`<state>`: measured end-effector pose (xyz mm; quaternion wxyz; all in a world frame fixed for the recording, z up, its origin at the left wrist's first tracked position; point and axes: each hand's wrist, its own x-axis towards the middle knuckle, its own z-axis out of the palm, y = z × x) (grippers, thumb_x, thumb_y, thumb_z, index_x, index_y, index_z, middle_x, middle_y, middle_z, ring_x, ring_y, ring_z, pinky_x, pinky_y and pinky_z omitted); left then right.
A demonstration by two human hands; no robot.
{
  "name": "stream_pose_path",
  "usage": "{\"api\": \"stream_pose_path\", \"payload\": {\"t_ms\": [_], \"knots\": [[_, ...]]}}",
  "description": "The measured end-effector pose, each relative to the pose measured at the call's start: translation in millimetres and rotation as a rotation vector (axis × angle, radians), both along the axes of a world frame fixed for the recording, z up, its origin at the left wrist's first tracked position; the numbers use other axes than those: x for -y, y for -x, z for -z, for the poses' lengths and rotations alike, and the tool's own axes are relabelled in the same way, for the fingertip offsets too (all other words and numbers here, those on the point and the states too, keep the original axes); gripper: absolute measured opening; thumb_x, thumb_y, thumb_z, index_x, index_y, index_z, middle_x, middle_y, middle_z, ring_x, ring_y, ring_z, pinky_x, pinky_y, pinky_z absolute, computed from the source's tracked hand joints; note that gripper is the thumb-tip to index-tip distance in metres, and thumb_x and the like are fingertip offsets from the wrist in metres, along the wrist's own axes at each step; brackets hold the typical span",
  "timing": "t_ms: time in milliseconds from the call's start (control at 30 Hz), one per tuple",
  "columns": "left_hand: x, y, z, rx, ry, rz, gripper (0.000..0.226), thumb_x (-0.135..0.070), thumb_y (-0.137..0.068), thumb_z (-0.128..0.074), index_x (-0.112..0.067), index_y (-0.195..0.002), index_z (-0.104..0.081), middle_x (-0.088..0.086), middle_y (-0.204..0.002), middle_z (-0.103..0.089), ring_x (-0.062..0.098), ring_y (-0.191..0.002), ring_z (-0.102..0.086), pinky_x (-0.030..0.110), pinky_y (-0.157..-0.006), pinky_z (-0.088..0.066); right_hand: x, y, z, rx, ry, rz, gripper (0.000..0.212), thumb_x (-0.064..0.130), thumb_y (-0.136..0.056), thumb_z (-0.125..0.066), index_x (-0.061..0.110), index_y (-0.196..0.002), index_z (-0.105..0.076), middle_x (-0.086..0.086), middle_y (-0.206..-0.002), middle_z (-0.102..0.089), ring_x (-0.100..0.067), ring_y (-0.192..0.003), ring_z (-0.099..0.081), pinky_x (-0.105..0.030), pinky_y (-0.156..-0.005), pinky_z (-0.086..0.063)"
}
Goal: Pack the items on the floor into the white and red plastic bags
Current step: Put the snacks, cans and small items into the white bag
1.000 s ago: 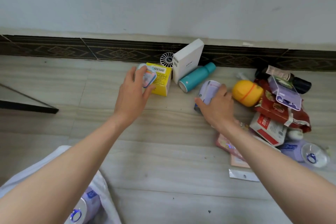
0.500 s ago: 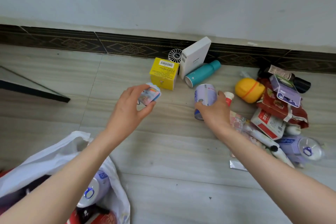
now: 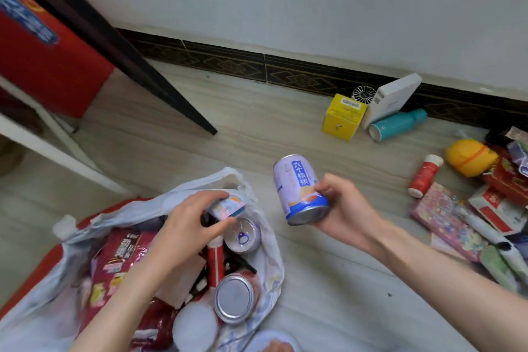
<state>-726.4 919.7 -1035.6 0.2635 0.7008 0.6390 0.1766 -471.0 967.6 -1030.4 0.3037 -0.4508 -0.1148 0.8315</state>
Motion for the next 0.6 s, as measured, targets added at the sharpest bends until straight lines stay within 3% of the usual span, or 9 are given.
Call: {"api": "stream_pose_path", "payload": {"t_ms": [33, 167, 267, 333, 433, 533, 600], "knots": [[5, 14, 0, -0.036, 0.016, 0.0, 0.055, -0.057, -0.066, -0.055, -0.022, -0.108, -0.063, -0.014, -0.107, -0.062, -0.001, -0.098, -0.053, 0.012, -0.086, -0.036, 0, 11, -4, -0.037, 0.019, -0.019, 0.053, 0.014, -0.046, -0.065, 0.001, -0.097, -0.058, -0.015, -0.094, -0.058, -0.024, -0.082, -0.058, -0.033, -0.082, -0.047], [20, 46, 2, -0.257, 0.028, 0.089, 0.048, -0.054, -0.068, -0.053, -0.027, -0.107, -0.059, -0.01, -0.107, -0.063, 0.014, -0.096, -0.059, 0.031, -0.082, -0.047, 1, 48, -15, -0.034, -0.04, -0.174, 0.023, 0.023, -0.081, -0.053, 0.008, -0.093, -0.065, -0.004, -0.075, -0.07, -0.012, -0.064, -0.067, -0.019, -0.058, -0.053], [28, 54, 11, -0.467, -0.028, 0.141, 0.043, -0.047, -0.066, -0.061, -0.03, -0.105, -0.053, -0.001, -0.107, -0.063, 0.026, -0.096, -0.059, 0.037, -0.075, -0.048, 1, 66, -11, 0.114, -0.17, -0.288, 0.04, 0.023, -0.07, -0.064, 0.002, -0.103, -0.058, -0.009, -0.081, -0.064, -0.015, -0.064, -0.063, -0.02, -0.058, -0.051], [28, 53, 14, -0.488, -0.068, 0.096, 0.043, -0.056, -0.069, -0.054, -0.029, -0.101, -0.061, 0.0, -0.107, -0.06, 0.022, -0.101, -0.05, 0.037, -0.079, -0.04, 1, 72, -9, 0.23, -0.236, -0.316, 0.04, 0.023, -0.062, -0.064, 0.006, -0.097, -0.057, -0.008, -0.078, -0.061, -0.014, -0.061, -0.061, -0.021, -0.056, -0.049], [17, 50, 12, -0.421, -0.106, 0.049, 0.05, -0.063, -0.071, -0.046, -0.027, -0.102, -0.064, 0.0, -0.11, -0.057, 0.019, -0.102, -0.041, 0.036, -0.082, -0.033, 5, 77, -4, 0.303, -0.289, -0.344, 0.041, 0.024, -0.059, -0.065, 0.014, -0.098, -0.057, 0.0, -0.078, -0.066, -0.011, -0.061, -0.064, -0.023, -0.059, -0.051], [-4, 49, 15, -0.424, -0.108, 0.089, 0.042, -0.045, -0.073, -0.065, -0.026, -0.111, -0.06, 0.003, -0.116, -0.059, 0.022, -0.106, -0.044, 0.04, -0.082, -0.036, 8, 82, 2, 0.347, -0.322, -0.359, 0.055, 0.023, -0.058, -0.067, 0.019, -0.111, -0.054, 0.0, -0.091, -0.068, -0.015, -0.074, -0.066, -0.034, -0.073, -0.053], [-21, 47, 14, -0.38, -0.012, 0.101, 0.033, -0.035, -0.079, -0.068, -0.022, -0.109, -0.063, 0.002, -0.109, -0.064, 0.025, -0.105, -0.052, 0.037, -0.083, -0.036, 9, 86, 2, 0.372, -0.348, -0.384, 0.052, 0.022, -0.06, -0.068, 0.022, -0.111, -0.055, -0.001, -0.096, -0.067, -0.017, -0.079, -0.066, -0.041, -0.078, -0.052]]}}
